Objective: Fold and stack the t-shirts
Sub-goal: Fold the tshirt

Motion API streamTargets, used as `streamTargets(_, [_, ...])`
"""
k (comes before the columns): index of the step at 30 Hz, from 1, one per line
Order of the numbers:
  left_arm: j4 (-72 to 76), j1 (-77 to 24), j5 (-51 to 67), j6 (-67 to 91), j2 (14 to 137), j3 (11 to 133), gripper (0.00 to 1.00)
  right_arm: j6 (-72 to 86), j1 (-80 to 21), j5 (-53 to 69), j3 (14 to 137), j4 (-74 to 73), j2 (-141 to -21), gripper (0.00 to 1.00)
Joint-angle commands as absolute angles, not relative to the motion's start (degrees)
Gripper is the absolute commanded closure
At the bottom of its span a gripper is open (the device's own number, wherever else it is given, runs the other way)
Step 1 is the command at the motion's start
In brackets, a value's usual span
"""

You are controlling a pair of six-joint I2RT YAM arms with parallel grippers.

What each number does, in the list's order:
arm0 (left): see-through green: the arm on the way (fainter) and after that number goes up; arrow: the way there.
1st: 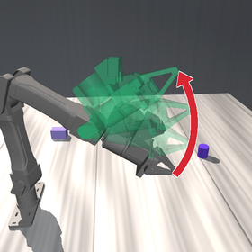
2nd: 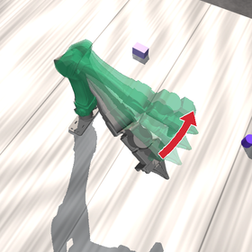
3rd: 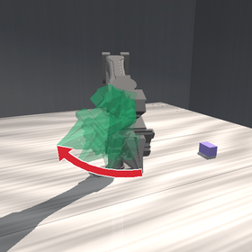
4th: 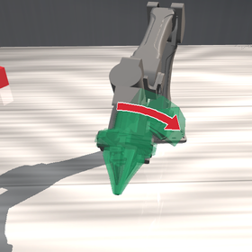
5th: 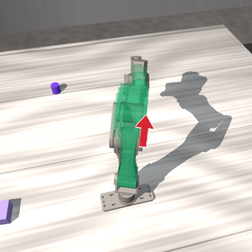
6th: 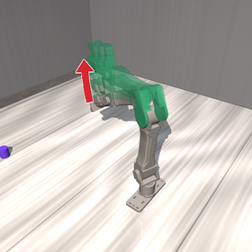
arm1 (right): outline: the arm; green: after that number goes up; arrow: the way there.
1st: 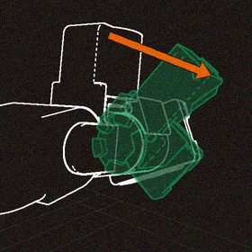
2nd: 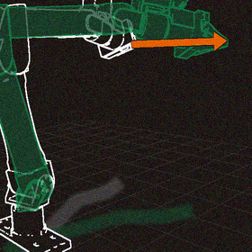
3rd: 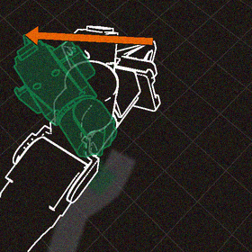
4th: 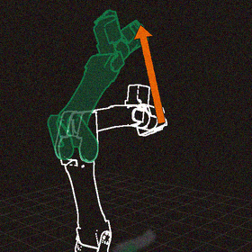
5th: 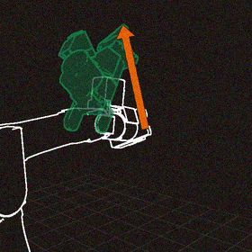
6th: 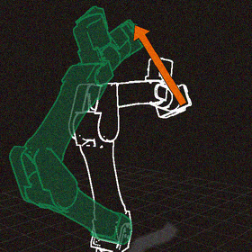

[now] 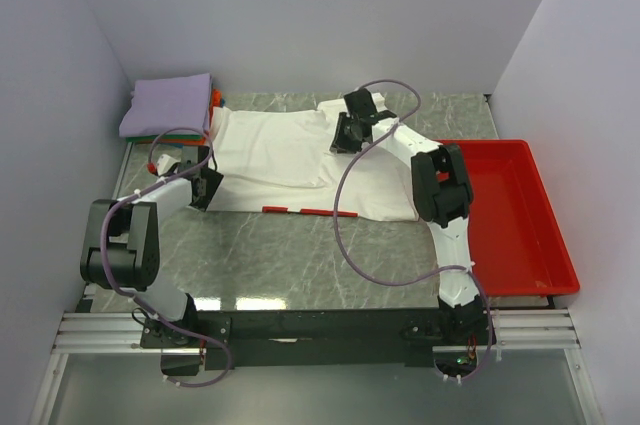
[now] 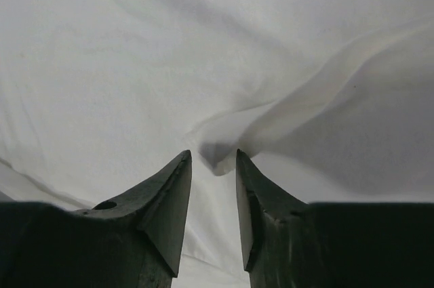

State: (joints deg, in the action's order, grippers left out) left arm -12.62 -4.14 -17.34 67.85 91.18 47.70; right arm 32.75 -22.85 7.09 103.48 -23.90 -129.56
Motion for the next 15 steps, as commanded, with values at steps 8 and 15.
streamTargets(8, [-12.04, -3.78, -17.05, 66.71, 79.04, 42.54, 0.25, 33.22, -20.92, 5.45, 90.47, -24.79, -111.38, 0.52])
streamTargets(15, [-14.06, -1.94, -20.04, 69.08, 72.78, 38.59, 0.28, 40.42, -20.04, 7.65, 62.60, -15.39, -91.08, 0.55])
